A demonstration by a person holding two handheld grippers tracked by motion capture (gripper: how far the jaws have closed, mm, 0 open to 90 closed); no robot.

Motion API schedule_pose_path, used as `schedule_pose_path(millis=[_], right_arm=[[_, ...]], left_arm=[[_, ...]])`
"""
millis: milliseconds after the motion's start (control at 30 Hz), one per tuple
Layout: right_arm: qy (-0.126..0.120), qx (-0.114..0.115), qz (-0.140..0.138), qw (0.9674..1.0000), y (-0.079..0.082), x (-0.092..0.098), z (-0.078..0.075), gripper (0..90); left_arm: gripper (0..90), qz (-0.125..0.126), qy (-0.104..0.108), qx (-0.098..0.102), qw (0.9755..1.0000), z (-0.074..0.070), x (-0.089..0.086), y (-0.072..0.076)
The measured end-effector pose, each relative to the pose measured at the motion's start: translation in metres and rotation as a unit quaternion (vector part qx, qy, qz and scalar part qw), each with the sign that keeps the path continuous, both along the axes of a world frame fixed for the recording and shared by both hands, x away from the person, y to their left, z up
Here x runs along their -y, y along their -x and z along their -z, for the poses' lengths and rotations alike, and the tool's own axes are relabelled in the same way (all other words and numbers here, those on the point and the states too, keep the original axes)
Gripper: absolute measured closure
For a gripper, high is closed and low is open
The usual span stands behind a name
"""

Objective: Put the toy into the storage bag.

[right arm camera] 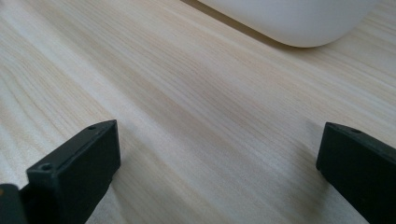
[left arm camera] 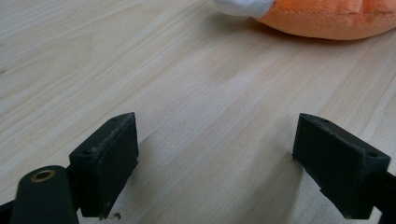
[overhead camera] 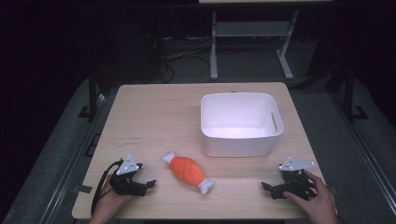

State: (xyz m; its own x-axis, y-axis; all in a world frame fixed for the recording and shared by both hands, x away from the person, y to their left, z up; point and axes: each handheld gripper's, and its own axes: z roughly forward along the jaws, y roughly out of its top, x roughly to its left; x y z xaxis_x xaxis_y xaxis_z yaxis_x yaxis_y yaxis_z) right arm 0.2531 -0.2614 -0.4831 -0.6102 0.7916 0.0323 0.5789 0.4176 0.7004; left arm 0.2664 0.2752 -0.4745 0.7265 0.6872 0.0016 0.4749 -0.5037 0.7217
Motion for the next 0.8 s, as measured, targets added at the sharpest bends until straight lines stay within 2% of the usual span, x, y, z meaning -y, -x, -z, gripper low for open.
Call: schedule_pose_path(millis=[67,133,233,400,433,467,533,567,667,733,800], right_arm=[[0.0,0.0,0.0,1.0,0.0,0.0,0.0,0.0],[0.0,0.0,0.0,1.0,0.0,0.0,0.0,0.0],[0.0,0.0,0.0,1.0,0.0,0.0,0.0,0.0],[0.0,0.0,0.0,1.0,0.0,0.0,0.0,0.0],[0.0,0.0,0.0,1.0,0.0,0.0,0.0,0.0],[0.0,0.0,0.0,1.0,0.0,0.0,0.0,0.0],[0.0,0.0,0.001,1.0,0.0,0.0,0.0,0.0],[0.001,0.0,0.002,1.0,-0.001,0.0,0.0,0.0],[0.001,0.0,0.003,1.0,-0.001,0.0,0.0,0.0],[0.001,0.0,0.003,1.0,-0.001,0.0,0.0,0.0],[0.001,0.0,0.003,1.0,-0.001,0.0,0.0,0.0]], left_arm=[[14.9,-0.001,0.0,-0.001,1.0,0.0,0.0,0.0],[19.5,-0.001,-0.002,0.0,1.0,-0.002,-0.001,-0.001],[24.8,-0.009,0.009,-0.013,0.9998,-0.005,-0.002,-0.002],[45.9,-0.001,0.022,-0.027,0.9994,-0.012,-0.002,-0.001],[45.9,0.002,0.026,-0.029,0.9992,-0.014,-0.002,-0.001],[54.1,0.008,0.038,-0.037,0.9986,-0.017,-0.002,-0.001],[61.6,0.011,0.049,-0.048,0.9976,-0.02,-0.002,-0.003],[65.8,0.011,0.049,-0.048,0.9976,-0.02,-0.002,-0.003],[78.8,0.021,0.056,-0.067,0.996,-0.025,-0.002,-0.008],[86.8,0.025,0.054,-0.063,0.9963,-0.029,-0.002,-0.01],[89.5,0.027,0.054,-0.064,0.9961,-0.034,-0.002,-0.013]])
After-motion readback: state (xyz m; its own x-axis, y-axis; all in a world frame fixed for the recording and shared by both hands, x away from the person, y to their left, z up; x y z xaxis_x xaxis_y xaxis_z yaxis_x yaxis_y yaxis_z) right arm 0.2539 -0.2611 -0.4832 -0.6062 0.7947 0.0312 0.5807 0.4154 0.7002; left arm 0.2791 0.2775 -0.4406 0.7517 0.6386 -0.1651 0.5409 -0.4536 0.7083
